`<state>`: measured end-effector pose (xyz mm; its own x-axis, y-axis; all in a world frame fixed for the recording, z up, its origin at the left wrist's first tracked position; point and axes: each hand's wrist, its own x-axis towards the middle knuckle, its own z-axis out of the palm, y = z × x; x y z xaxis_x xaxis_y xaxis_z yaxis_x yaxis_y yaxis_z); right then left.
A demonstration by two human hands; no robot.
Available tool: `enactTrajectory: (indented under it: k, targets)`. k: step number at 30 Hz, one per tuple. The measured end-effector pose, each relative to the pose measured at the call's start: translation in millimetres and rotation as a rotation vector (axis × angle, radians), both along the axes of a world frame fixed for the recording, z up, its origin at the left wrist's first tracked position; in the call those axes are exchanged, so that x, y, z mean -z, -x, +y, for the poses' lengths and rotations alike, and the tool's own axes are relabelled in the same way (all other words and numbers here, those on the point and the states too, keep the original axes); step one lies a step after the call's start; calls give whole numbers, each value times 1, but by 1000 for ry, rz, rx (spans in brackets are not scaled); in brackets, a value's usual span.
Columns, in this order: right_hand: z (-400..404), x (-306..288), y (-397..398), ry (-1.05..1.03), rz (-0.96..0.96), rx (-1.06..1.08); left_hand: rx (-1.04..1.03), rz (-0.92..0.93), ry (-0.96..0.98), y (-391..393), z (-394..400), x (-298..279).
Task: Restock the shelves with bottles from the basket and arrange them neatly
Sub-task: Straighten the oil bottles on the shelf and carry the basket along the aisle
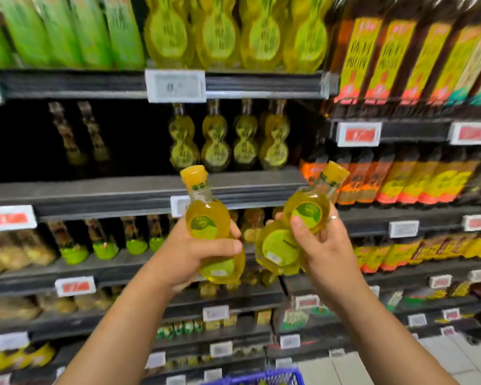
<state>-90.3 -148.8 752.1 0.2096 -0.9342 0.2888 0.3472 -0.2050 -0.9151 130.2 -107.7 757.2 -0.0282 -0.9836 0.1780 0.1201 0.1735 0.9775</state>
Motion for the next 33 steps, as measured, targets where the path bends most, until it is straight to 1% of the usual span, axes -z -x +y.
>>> enactTrajectory:
  k: [3, 5, 7, 9, 13, 15, 18, 22, 28, 33]
  targets:
    - [-24, -12, 12, -23, 32, 20, -197, -205, -11, -4, -27, -25]
    - [-42, -18, 17, -16, 63, 25, -264, -329, 14, -1, -44, -38]
    - [-61, -24, 21, 8, 107, 17, -296, -396, 40, 4, -61, -47]
    - [-81, -30, 23, 32, 168, -27, -373, -441, 51, 8, -77, -53]
    - [-128, -40, 25, 80, 247, -115, -470, -467, 29, 21, -108, -59]
    - [-150, -43, 25, 137, 287, -152, -496, -463, 17, 27, -122, -61]
    - [-175, -42, 21, 235, 290, -177, -527, -501, 32, 31, -143, -64]
    - [-195, -35, 11, 297, 286, -81, -543, -519, -6, 29, -167, -63]
    - [-207, -32, -7, 318, 228, 16, -568, -570, -77, 20, -185, -55]
    - [-216, -27, -19, 338, 318, 115, -581, -591, -72, 8, -195, -47]
